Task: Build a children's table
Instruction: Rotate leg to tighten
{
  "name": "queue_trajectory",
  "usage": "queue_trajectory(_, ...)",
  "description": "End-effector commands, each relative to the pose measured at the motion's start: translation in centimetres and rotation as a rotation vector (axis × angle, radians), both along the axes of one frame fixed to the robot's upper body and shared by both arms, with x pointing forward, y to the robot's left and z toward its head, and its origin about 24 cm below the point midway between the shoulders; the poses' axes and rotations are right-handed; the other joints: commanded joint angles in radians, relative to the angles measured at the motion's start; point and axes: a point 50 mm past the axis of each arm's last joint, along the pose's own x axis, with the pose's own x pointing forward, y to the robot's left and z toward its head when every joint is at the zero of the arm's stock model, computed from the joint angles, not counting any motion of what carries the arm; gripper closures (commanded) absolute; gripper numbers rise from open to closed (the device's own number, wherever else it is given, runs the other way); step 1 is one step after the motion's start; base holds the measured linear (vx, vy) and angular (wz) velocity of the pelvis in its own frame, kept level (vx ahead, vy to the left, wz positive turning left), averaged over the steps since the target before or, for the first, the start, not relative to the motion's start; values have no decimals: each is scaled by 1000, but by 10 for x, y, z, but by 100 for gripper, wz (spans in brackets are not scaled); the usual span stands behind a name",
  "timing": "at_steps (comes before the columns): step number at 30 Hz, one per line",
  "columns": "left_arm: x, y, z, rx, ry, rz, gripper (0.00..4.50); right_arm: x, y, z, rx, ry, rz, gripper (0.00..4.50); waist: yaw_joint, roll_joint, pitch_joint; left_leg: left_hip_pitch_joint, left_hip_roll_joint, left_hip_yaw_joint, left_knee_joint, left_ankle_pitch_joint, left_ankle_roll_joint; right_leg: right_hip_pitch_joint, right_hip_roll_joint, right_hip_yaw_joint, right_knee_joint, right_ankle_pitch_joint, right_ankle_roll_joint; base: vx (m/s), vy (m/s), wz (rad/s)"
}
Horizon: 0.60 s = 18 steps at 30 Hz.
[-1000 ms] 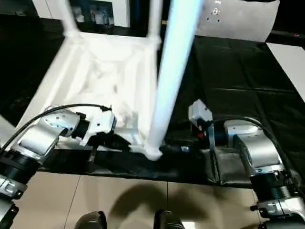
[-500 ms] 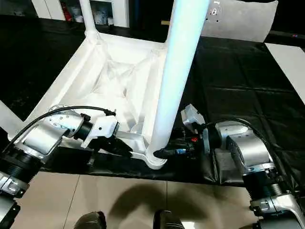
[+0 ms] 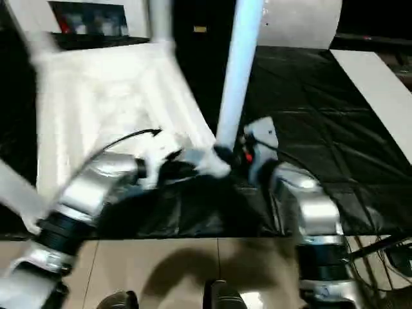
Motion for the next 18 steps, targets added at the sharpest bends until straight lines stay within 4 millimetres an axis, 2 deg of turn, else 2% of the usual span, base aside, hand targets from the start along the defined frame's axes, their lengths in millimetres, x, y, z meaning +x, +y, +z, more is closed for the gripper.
queue_trajectory(1, -2, -19, 7, -66, -26, 13, 450, -4, 23, -12, -10, 61, 22, 253, 11, -10, -74, -3, -7, 13, -57, -125, 37, 59, -36, 27, -83, -278, -162, 0, 0, 0)
queue_trajectory(2, 0, -23, 8, -73, -32, 56, 450, -3, 25, -12, -14, 65, -33, 253, 14, -10, -75, -5, -8, 12, -58, -117, 43, 62, -36, 26, -82, -263, -162, 0, 0, 0)
queue_trajectory(4, 1, -29, 7, -71, -49, 119, 450, -2, 33, -11, 2, 48, -107, 253, 16, -7, -76, -3, -6, 13, -59, -100, 44, 60, -34, 27, -78, -222, -164, 0, 0, 0)
queue_trajectory(5, 0, -32, 7, -75, -50, 122, 450, -2, 36, -10, -4, 26, -115, 202, 16, -7, -79, -2, -5, 12, -59, -86, 44, 63, -34, 26, -74, -183, -169, 0, 0, 0)
queue_trajectory(8, -3, -30, 8, -59, -57, 102, 450, -3, 37, -7, -5, -11, -106, 187, 16, -3, -82, -2, -6, 12, -57, -57, 60, 70, -32, 27, -61, -56, -198, 0, 0, 0)
queue_trajectory(9, -3, -28, 9, -52, -62, 91, 450, -3, 36, -5, 7, -17, -97, 168, 16, -3, -81, -3, -7, 13, -56, -53, 71, 70, -31, 27, -60, -23, -207, 0, 0, 0)
queue_trajectory(14, -3, -15, 9, -27, -77, 19, 450, -4, 19, 4, 29, -76, -23, 124, 16, -2, -78, -2, -6, 14, -57, -103, 83, 73, -35, 28, -66, -69, -212, 0, 0, 0)
queue_trajectory(15, -5, -10, 7, -11, -70, -14, 450, -5, 9, 5, 12, -89, 20, 114, 17, -1, -78, -2, -6, 13, -57, -105, 81, 73, -36, 28, -67, -77, -213, 0, 0, 0)
queue_trajectory(18, -6, -3, 6, 8, -75, -63, 450, -7, -1, 7, 0, -100, 89, 101, 19, -1, -78, 0, -2, 14, -56, -108, 87, 73, -37, 29, -65, -79, -221, 0, 0, 0)
